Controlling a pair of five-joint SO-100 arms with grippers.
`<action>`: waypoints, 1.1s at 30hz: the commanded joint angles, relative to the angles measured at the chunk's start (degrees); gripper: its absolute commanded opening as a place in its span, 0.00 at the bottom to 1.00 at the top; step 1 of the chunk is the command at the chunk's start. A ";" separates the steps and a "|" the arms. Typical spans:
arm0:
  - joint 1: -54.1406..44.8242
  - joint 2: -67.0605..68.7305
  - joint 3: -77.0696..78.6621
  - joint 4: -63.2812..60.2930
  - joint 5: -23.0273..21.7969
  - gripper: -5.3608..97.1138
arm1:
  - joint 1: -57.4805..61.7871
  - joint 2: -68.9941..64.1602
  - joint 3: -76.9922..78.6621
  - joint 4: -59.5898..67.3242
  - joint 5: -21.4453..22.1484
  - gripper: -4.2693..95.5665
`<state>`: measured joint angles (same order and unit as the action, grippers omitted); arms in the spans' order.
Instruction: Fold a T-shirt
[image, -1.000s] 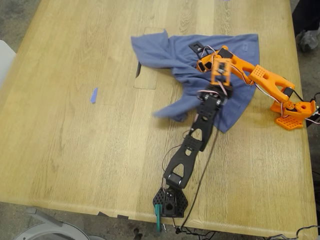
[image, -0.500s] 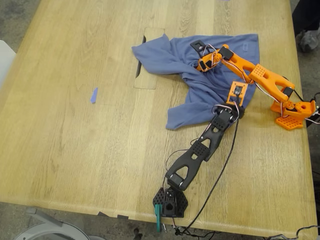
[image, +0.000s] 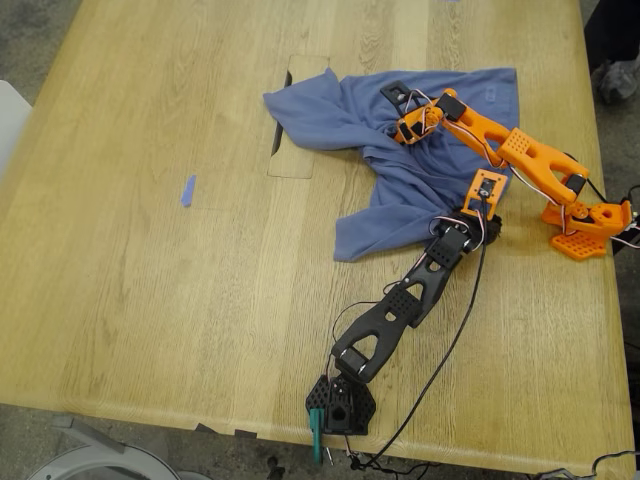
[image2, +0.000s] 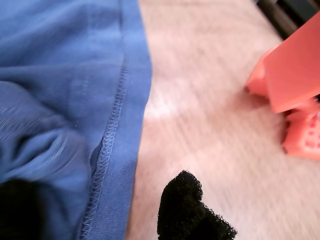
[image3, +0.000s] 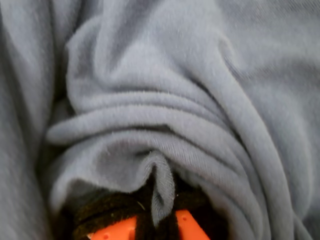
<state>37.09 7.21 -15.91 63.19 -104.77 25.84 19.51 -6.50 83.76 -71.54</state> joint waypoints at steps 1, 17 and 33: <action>-1.67 11.78 -3.08 5.63 0.62 0.56 | -0.79 4.92 -0.97 1.14 0.18 0.04; -2.37 8.09 13.10 -10.02 4.39 0.61 | -3.08 5.19 -0.88 3.52 0.62 0.04; -0.18 -2.20 13.45 -17.05 10.55 0.48 | -2.90 5.62 -0.88 3.87 0.79 0.04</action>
<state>36.30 5.19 -3.34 45.88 -95.71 23.64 20.21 -6.50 87.36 -71.02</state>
